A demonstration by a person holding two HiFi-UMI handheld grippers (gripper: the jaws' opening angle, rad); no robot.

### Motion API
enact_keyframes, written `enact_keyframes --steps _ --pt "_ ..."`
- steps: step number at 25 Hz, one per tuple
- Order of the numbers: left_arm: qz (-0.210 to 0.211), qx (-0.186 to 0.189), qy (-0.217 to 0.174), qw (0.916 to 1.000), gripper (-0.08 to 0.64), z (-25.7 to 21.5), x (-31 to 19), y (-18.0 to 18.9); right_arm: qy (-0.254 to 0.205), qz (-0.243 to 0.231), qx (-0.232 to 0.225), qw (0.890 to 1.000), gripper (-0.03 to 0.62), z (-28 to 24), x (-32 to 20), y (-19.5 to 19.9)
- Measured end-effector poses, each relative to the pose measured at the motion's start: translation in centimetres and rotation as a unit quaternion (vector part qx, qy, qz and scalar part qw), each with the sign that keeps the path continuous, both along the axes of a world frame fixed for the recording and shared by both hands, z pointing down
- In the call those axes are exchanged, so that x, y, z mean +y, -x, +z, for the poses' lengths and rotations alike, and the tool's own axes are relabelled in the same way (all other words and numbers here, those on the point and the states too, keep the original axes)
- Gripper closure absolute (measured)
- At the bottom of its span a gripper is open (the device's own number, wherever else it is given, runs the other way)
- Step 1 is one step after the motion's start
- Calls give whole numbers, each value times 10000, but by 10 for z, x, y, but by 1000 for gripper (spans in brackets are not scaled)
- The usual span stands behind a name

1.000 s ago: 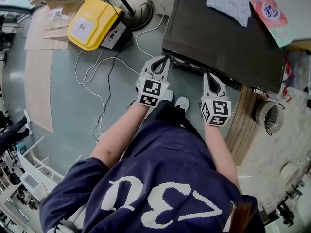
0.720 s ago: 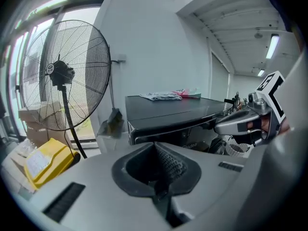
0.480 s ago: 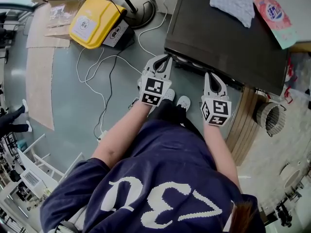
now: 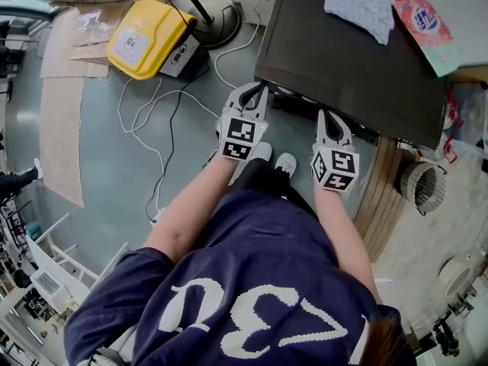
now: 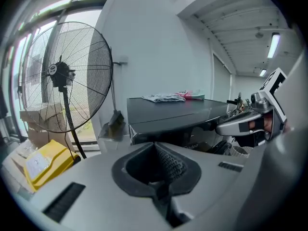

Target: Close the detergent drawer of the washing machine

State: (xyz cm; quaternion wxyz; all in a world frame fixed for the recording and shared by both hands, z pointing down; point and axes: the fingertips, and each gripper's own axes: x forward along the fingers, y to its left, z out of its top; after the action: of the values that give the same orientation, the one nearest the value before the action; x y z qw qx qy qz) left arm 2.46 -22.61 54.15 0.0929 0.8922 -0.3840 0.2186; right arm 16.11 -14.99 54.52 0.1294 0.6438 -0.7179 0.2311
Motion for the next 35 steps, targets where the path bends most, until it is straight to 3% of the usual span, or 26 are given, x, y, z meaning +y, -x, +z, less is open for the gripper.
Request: enact_keyframes --steps 7,11,15,18,23,27,35 --pt "-1 -104 -72 9999 540 -2 2 -1 -57 15 -351 9994 575 -13 1 2" --pt "66 38 -233 9997 540 -27 8 -2 -432 -141 -100 9989 575 -45 5 2" --pt "-13 277 -523 9982 540 -71 8 -5 -932 107 -82 9956 575 -90 3 -24" --pt "-26 465 -794 9957 540 -110 7 -8 -1356 294 -257 9900 575 -135 0 -38" --pt "-74 751 -1148 9905 540 -172 5 -10 -2012 176 101 9793 577 -207 2 -48" --pt "-132 923 -1485 9845 540 -216 7 -5 -2444 128 101 9695 577 -253 10 -46" --pt "-259 1027 -1812 9777 540 -266 15 5 -2914 -91 344 9559 578 -303 26 -36"
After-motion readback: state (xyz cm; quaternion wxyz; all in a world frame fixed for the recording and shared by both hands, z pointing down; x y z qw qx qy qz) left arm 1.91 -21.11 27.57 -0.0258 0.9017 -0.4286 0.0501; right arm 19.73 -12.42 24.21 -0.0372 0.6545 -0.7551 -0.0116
